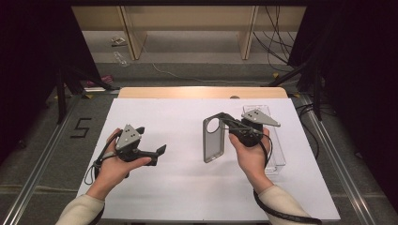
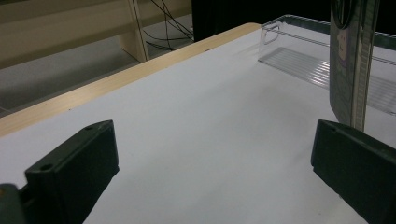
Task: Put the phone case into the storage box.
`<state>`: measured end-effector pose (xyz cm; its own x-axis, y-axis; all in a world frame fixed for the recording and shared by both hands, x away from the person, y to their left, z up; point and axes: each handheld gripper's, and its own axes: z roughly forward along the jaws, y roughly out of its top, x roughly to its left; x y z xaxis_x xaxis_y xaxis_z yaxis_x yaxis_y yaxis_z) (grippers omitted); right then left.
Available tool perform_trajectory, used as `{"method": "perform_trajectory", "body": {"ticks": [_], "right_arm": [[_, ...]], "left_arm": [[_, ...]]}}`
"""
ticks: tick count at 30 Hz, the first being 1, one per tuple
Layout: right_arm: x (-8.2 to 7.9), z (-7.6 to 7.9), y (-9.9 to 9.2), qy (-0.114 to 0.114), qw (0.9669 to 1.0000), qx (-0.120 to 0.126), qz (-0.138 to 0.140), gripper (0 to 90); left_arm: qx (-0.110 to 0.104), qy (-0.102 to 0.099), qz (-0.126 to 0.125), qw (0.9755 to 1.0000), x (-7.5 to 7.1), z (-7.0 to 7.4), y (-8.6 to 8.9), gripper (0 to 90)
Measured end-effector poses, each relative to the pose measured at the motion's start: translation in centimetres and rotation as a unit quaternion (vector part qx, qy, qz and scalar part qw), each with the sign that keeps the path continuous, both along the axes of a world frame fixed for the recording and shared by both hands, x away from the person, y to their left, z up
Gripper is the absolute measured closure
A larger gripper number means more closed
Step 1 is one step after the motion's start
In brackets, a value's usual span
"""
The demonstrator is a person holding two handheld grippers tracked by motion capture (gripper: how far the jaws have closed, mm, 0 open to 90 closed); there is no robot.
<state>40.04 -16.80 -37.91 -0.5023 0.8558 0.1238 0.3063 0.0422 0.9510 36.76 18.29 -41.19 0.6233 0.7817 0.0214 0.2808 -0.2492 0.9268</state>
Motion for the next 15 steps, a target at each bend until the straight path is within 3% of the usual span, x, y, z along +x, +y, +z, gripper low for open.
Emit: {"method": "perform_trajectory", "body": {"ticks": [15], "right_arm": [[0.19,0.23,-0.56,-0.002,1.0,0.001,-0.008,88.9]], "left_arm": [[0.001,0.0,0.004,1.0,0.07,-0.01,0.14,0.5]]}}
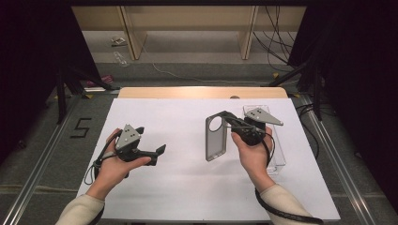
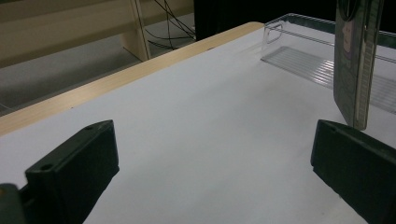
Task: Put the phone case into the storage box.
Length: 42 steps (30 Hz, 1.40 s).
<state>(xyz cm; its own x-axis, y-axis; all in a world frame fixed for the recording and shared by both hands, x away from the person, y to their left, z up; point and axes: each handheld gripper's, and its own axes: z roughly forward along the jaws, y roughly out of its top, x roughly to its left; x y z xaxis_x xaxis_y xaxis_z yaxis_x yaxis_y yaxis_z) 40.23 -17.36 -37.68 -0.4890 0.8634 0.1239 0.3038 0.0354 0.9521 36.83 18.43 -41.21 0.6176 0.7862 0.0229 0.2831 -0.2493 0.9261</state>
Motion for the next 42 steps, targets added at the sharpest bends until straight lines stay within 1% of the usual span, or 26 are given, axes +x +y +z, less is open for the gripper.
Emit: {"method": "perform_trajectory", "body": {"ticks": [12,15,19,24,35,42], "right_arm": [[0.1,0.2,-0.5,-0.001,1.0,0.002,-0.008,88.9],[0.2,0.3,-0.6,-0.003,0.9999,0.003,-0.01,88.9],[0.2,0.5,-0.9,-0.003,0.9999,0.006,-0.013,88.9],[0.3,0.6,-1.1,-0.004,0.9999,0.007,-0.013,88.8],[0.3,1.0,-1.6,-0.008,0.9997,0.01,-0.022,88.9],[0.4,1.2,-1.9,-0.01,0.9995,0.013,-0.026,88.9]], "left_arm": [[0.001,0.0,0.002,1.0,0.0,-0.1,0.0,0.6],[0.001,0.003,0.0,1.0,0.0,-0.1,0.0,0.7],[0.005,0.001,0.001,1.0,0.0,-0.2,0.0,0.8],[0.009,0.002,-0.004,0.9999,-0.1,-0.3,-0.1,0.9],[0.013,0.002,-0.005,0.9999,-0.7,-0.5,0.3,1.2],[0.018,0.005,-0.009,0.9998,-0.9,-0.8,0.2,1.2]]}}
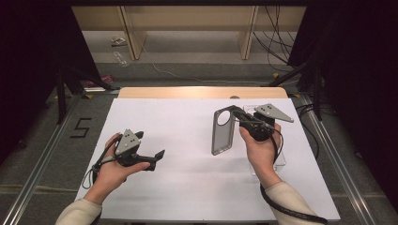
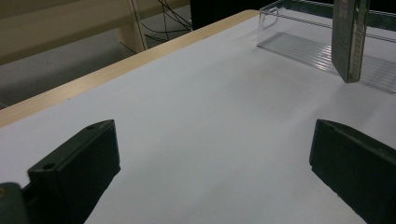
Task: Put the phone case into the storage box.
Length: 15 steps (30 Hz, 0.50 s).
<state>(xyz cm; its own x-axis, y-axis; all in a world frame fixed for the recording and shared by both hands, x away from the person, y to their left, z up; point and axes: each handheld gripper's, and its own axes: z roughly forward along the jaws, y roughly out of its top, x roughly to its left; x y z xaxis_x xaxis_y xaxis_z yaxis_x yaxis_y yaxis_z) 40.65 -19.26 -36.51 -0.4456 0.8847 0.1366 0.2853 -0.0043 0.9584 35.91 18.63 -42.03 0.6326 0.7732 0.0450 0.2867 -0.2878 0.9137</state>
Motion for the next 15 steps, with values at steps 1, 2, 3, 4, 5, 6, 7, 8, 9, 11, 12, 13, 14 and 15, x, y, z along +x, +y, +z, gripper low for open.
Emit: {"method": "perform_trajectory", "body": {"ticks": [1,2,3,4,5,6,7,8,9,11,12,13,14,15], "right_arm": [[0.01,0.03,-0.04,0.0,1.0,0.001,0.0,88.9],[0.02,0.05,-0.07,-0.001,1.0,0.001,-0.001,88.9],[0.03,0.08,-0.1,-0.001,1.0,0.002,-0.001,88.9],[0.03,0.08,-0.1,-0.001,1.0,0.002,-0.001,88.9],[0.05,0.13,-0.2,-0.001,1.0,0.002,-0.002,88.9],[0.06,0.16,-0.24,0.0,1.0,0.002,-0.003,88.9],[0.06,0.16,-0.24,0.0,1.0,0.002,-0.003,88.9],[0.08,0.26,-0.35,-0.002,1.0,0.003,-0.004,88.9],[0.08,0.29,-0.39,-0.001,1.0,0.003,-0.005,88.9],[0.09,0.33,-0.45,-0.002,1.0,0.004,-0.006,88.9],[0.11,0.43,-0.6,-0.003,1.0,0.006,-0.007,88.9],[0.12,0.46,-0.65,-0.004,0.9999,0.006,-0.008,88.9],[0.12,0.46,-0.65,-0.004,0.9999,0.006,-0.008,88.9],[0.14,0.55,-0.79,-0.004,0.9999,0.007,-0.01,88.9]], "left_arm": [[0.0,-0.001,0.0,1.0,-0.01,0.01,-0.01,1.2],[-0.001,0.0,-0.002,1.0,-0.03,0.02,-0.02,1.3],[-0.001,0.0,-0.001,1.0,-0.04,0.02,-0.02,1.3],[-0.001,0.0,-0.001,1.0,-0.04,0.02,-0.02,1.3],[-0.001,0.0,-0.001,1.0,-0.06,0.02,0.01,1.4],[-0.001,0.0,-0.001,1.0,-0.08,0.01,0.02,1.4],[-0.001,0.0,-0.001,1.0,-0.08,0.01,0.02,1.4],[0.0,-0.001,-0.002,1.0,-0.1,0.0,0.05,1.4],[0.0,-0.001,-0.002,1.0,-0.12,-0.01,0.06,1.4],[0.0,-0.001,-0.002,1.0,-0.13,-0.02,0.08,1.5],[0.0,0.0,-0.001,1.0,-0.17,-0.04,0.1,1.6],[0.001,0.001,-0.002,1.0,-0.19,-0.05,0.12,1.6],[0.001,0.001,-0.002,1.0,-0.19,-0.05,0.12,1.6],[0.0,0.001,-0.003,1.0,-0.23,-0.12,0.11,1.6]]}}
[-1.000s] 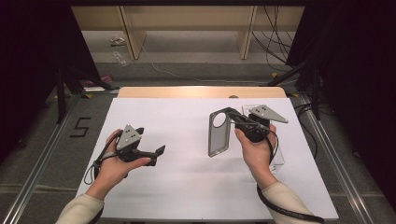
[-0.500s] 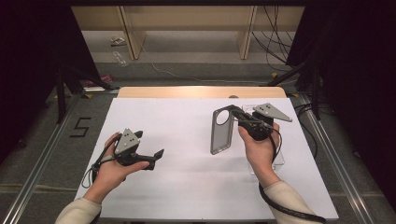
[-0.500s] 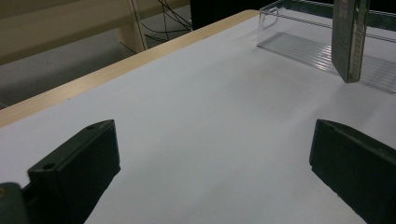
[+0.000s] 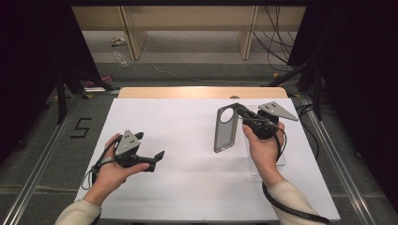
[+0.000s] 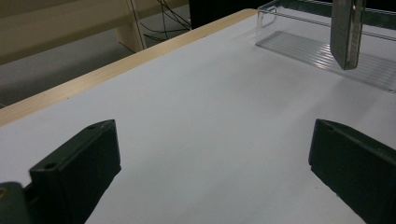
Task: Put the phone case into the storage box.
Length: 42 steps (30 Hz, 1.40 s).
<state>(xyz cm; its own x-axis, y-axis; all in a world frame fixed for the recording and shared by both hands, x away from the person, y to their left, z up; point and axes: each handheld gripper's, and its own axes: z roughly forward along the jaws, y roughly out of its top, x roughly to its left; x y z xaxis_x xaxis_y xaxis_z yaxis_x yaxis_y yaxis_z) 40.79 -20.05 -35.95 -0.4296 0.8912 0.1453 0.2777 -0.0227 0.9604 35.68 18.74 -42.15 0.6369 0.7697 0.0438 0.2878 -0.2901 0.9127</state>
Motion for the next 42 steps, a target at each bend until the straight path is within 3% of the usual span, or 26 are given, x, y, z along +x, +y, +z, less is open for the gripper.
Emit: {"method": "perform_trajectory", "body": {"ticks": [42], "right_arm": [[0.3,1.2,-2.3,-0.011,0.9994,0.02,-0.027,88.9]], "left_arm": [[-0.004,0.006,-0.008,0.9999,-0.3,-0.3,-0.3,2.4]]}}
